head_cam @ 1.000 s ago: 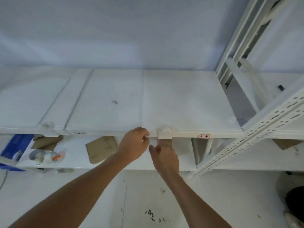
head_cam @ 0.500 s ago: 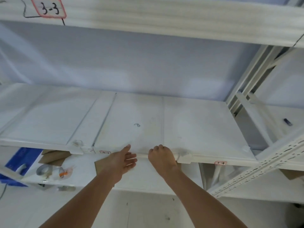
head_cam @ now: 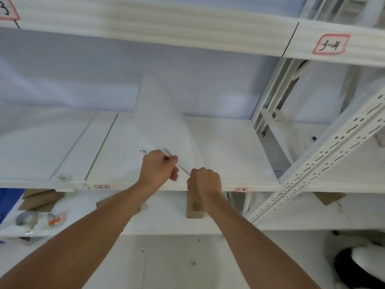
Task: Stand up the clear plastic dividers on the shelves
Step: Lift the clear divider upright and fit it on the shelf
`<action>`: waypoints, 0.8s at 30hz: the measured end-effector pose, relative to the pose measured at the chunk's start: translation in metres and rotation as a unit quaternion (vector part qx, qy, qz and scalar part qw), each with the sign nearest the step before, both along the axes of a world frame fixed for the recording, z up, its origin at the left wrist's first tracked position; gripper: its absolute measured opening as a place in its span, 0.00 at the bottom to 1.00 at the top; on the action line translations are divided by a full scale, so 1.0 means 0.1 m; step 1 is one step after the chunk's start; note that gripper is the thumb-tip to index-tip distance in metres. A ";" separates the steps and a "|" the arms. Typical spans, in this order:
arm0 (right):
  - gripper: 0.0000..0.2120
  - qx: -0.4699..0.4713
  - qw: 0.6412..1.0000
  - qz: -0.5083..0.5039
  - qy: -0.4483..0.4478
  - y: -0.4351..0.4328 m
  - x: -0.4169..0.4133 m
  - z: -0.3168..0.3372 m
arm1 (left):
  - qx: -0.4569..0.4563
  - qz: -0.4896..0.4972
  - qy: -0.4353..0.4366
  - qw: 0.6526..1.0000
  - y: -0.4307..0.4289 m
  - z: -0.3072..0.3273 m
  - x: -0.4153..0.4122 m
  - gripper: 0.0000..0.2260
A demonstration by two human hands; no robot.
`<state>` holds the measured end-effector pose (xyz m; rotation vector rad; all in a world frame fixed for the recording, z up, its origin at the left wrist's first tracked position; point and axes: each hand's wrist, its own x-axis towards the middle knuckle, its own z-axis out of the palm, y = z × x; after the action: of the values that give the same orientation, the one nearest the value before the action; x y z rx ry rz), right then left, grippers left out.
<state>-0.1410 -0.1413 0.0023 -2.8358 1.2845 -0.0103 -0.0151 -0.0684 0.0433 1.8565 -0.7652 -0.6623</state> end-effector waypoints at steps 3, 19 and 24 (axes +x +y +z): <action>0.10 0.031 0.998 -0.036 -0.034 -0.17 -0.20 -0.05 | 0.030 -0.050 -0.096 0.994 -0.25 0.13 -0.25 0.13; 0.11 0.134 0.970 -0.108 -0.173 -0.46 -0.50 -0.43 | 0.111 -0.184 -0.295 0.931 -0.79 0.06 -0.66 0.11; 0.12 0.129 0.962 -0.100 -0.221 -0.45 -0.36 -0.34 | 0.071 -0.168 -0.318 0.931 -0.86 0.30 -0.56 0.11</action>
<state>-0.1766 -0.1860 -0.0314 -2.2989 1.3399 -0.4225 -0.0714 -0.1546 0.0732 2.1161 -1.5145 -0.3138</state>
